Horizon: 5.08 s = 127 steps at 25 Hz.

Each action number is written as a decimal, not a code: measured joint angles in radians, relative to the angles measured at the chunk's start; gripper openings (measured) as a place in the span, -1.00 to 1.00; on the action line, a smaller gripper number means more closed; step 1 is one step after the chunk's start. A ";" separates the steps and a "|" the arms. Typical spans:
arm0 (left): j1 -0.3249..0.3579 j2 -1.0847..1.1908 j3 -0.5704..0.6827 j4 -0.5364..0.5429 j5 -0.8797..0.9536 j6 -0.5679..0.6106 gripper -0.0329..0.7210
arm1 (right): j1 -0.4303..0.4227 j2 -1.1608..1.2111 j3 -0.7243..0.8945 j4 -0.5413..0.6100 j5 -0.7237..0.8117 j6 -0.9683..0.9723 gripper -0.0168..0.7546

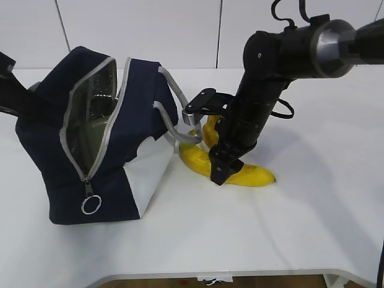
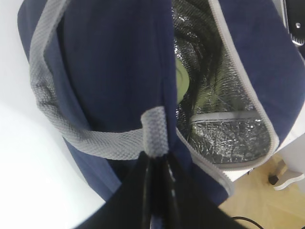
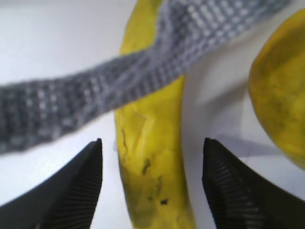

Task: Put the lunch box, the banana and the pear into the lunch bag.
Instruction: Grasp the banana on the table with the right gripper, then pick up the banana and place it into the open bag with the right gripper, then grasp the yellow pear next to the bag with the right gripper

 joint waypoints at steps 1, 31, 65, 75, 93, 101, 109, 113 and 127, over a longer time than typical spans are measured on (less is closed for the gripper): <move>0.000 0.000 0.000 0.000 0.000 0.000 -0.91 | 0.000 0.000 0.000 0.000 0.003 0.000 0.36; 0.000 0.000 0.000 0.000 0.000 0.000 -0.91 | 0.000 -0.007 -0.191 -0.048 0.226 0.154 -0.27; 0.000 0.000 0.000 -0.002 0.000 0.000 -0.91 | 0.000 -0.195 -0.398 0.429 0.115 0.595 -0.27; 0.000 0.000 0.000 -0.018 0.000 0.000 -0.91 | 0.123 -0.069 -0.406 0.644 -0.081 0.570 -0.27; 0.000 0.000 0.000 -0.019 -0.016 0.000 -0.91 | 0.152 0.069 -0.406 0.457 -0.030 0.534 -0.27; 0.000 0.000 0.000 -0.023 -0.020 0.000 -0.91 | 0.154 0.071 -0.406 0.442 0.007 0.537 0.41; 0.000 0.000 0.000 -0.025 -0.020 0.000 -0.91 | 0.126 0.073 -0.578 0.364 0.176 0.550 0.46; 0.000 0.000 0.000 -0.025 -0.020 0.000 -0.91 | 0.121 0.073 -0.708 0.251 0.240 0.575 0.42; 0.000 0.000 0.000 0.004 -0.020 0.000 -0.91 | 0.114 0.015 -0.596 -0.282 0.261 0.808 0.41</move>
